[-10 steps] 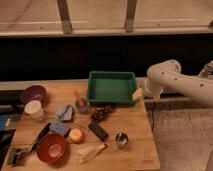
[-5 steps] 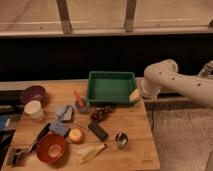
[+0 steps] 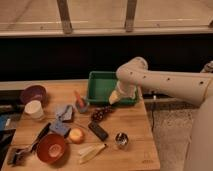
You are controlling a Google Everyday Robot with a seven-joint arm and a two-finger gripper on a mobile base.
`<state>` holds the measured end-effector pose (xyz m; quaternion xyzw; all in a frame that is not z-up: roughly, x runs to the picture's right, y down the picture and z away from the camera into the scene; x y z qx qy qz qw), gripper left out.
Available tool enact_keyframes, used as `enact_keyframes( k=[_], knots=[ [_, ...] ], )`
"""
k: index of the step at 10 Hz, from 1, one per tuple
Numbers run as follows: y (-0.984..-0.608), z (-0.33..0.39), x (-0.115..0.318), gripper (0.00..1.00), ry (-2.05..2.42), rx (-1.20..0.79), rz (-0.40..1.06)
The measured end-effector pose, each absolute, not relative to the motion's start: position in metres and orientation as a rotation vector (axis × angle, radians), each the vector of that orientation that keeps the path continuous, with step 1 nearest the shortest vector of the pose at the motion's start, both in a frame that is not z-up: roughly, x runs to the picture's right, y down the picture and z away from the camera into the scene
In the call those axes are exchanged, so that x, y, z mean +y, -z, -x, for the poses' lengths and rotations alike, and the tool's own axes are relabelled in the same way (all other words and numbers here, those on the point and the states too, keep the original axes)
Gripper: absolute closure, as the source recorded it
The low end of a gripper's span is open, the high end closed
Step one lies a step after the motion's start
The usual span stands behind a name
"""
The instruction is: Place grapes in purple bowl
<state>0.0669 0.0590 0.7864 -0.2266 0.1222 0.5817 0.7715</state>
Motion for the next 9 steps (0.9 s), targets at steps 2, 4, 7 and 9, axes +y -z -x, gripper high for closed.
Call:
enact_keyframes(
  k=[2, 4, 7, 9],
  knots=[
    [-0.775, -0.012, 0.069, 0.28, -1.162, 0.226, 0.516],
    [-0.766, 0.009, 0.076, 0.28, -1.122, 0.206, 0.527],
    [-0.768, 0.006, 0.076, 0.28, -1.126, 0.211, 0.526],
    [-0.771, 0.007, 0.085, 0.28, -1.124, 0.232, 0.573]
  ],
)
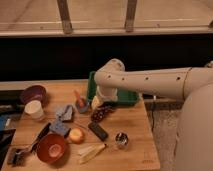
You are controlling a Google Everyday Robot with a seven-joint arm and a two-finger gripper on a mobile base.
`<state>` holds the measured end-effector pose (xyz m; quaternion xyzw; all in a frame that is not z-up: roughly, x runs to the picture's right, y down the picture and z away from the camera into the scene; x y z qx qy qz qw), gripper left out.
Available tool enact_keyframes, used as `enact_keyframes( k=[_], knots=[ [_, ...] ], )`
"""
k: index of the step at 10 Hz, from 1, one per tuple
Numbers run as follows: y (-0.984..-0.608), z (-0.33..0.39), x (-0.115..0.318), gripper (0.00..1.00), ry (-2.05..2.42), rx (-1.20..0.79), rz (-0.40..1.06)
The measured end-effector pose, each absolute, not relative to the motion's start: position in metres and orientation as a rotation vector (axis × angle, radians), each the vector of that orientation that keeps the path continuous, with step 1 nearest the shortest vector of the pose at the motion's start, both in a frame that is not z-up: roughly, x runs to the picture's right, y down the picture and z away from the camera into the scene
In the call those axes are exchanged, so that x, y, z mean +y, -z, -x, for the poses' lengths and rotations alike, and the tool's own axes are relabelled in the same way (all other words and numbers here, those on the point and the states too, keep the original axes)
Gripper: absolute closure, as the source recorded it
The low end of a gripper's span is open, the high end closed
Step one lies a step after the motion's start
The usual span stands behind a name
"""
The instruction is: Place grapes in purple bowl
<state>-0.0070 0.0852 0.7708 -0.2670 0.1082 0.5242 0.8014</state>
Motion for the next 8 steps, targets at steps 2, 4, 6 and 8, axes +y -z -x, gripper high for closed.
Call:
enact_keyframes(
  k=[2, 4, 6, 8],
  knots=[
    [-0.78, 0.031, 0.113, 0.28, -1.096, 0.26, 0.63],
    [-0.788, 0.049, 0.129, 0.28, -1.092, 0.271, 0.663],
    [-0.789, 0.053, 0.132, 0.28, -1.104, 0.276, 0.67],
    [-0.796, 0.053, 0.135, 0.28, -1.126, 0.287, 0.67]
  ],
)
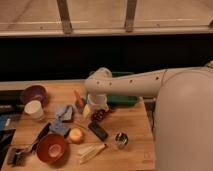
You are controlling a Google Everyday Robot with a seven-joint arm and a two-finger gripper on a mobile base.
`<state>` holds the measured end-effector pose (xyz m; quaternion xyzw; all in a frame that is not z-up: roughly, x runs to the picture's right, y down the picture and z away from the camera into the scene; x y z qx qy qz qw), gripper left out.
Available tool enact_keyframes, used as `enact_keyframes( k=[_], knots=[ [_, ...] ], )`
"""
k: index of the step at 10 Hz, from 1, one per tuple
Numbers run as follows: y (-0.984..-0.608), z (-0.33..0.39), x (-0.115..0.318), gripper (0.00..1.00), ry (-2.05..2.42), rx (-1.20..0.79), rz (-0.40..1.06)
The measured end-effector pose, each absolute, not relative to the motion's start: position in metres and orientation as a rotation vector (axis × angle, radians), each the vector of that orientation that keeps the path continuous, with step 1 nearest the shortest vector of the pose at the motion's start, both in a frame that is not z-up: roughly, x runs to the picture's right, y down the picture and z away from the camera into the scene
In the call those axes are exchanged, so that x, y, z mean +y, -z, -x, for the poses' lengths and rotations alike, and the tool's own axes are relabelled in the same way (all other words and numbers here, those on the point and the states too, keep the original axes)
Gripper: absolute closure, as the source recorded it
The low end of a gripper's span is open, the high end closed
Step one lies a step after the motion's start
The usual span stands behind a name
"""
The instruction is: Place grapes in purple bowl
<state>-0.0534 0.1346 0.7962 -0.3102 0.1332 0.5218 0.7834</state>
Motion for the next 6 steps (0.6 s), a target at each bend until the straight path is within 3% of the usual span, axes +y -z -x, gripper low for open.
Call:
enact_keyframes(
  k=[6],
  knots=[
    [-0.837, 0.041, 0.111, 0.28, -1.222, 0.317, 0.562]
  ],
)
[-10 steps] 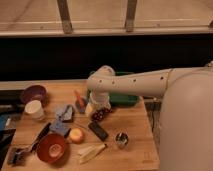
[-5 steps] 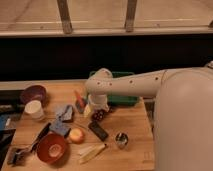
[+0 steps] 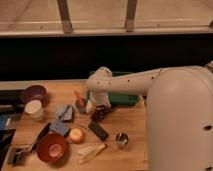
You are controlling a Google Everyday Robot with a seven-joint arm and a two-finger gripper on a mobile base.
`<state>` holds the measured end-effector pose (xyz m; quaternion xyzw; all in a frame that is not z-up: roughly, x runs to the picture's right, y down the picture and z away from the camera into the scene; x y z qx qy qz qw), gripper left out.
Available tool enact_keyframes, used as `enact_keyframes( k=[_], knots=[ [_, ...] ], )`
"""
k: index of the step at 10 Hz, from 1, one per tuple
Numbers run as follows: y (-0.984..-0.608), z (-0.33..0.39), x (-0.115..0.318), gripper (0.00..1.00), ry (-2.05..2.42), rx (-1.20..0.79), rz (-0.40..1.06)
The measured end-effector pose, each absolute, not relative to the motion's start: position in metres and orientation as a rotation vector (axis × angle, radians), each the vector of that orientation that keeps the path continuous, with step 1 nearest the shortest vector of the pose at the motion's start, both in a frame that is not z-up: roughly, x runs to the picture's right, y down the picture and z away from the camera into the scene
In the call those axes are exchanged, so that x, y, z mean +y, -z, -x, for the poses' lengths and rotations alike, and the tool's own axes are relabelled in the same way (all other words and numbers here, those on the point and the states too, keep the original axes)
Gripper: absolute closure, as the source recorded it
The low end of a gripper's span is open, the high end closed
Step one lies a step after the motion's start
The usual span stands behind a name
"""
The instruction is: Place grapes in purple bowl
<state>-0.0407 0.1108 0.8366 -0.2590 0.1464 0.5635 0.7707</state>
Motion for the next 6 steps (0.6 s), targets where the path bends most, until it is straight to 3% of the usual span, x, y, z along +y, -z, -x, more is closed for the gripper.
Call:
enact_keyframes(
  k=[6],
  knots=[
    [-0.886, 0.02, 0.144, 0.28, -1.29, 0.439, 0.611]
  ],
)
